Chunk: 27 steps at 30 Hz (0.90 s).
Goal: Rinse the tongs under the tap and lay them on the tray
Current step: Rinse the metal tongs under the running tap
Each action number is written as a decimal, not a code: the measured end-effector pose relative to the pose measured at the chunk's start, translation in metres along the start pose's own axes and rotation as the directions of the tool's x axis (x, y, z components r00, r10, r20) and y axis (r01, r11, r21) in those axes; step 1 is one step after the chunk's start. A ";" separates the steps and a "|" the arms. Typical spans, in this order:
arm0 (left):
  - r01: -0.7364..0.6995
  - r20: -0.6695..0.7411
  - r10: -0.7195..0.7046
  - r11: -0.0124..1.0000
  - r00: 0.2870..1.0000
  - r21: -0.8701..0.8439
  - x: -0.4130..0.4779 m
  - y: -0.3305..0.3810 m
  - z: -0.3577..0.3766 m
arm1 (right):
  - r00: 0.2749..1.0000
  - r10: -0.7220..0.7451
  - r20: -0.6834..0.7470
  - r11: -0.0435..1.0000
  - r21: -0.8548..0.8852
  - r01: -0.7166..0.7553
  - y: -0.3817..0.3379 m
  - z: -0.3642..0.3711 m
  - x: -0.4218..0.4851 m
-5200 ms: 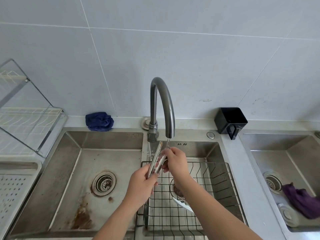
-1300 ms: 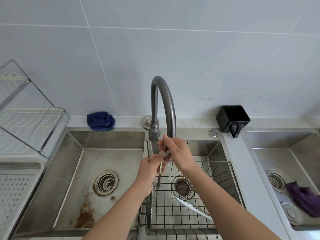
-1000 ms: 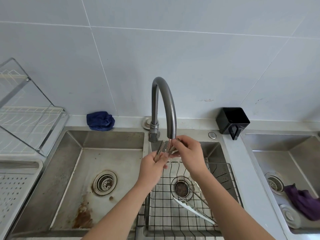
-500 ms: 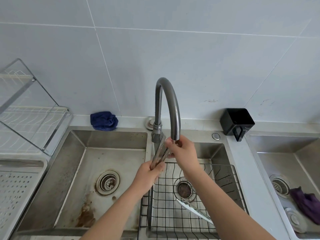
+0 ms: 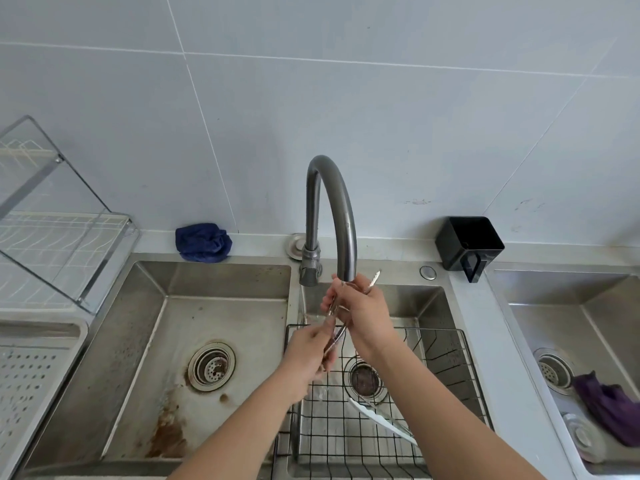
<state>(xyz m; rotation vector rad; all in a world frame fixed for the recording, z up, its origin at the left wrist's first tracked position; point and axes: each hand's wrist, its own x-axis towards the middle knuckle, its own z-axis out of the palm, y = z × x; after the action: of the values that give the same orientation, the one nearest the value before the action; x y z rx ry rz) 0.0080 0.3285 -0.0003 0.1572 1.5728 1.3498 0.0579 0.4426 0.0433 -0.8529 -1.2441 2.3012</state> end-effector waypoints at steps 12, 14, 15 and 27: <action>0.181 0.384 -0.083 0.957 0.920 -0.227 0.004 0.011 0.005 | 0.997 -0.078 0.016 0.957 -0.279 0.079 -0.011 0.026 0.008; 0.157 0.316 -0.054 0.937 0.947 -0.312 0.001 0.011 0.009 | 0.988 -0.148 -0.038 0.895 -0.430 0.118 -0.009 0.033 0.010; 0.114 0.223 -0.029 0.919 0.974 -0.378 -0.001 0.010 0.010 | 0.978 -0.200 -0.066 0.850 -0.508 0.140 -0.007 0.033 0.011; 0.267 0.218 -0.214 0.931 0.952 -0.250 0.001 0.024 0.008 | 0.987 -0.090 -0.133 0.908 -0.418 0.026 -0.008 0.012 0.006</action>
<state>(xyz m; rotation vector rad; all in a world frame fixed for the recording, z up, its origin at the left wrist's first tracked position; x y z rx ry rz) 0.0016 0.3428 0.0192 -0.0788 1.1888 1.3033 0.0456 0.4435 0.0535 -1.0882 -1.6956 1.9095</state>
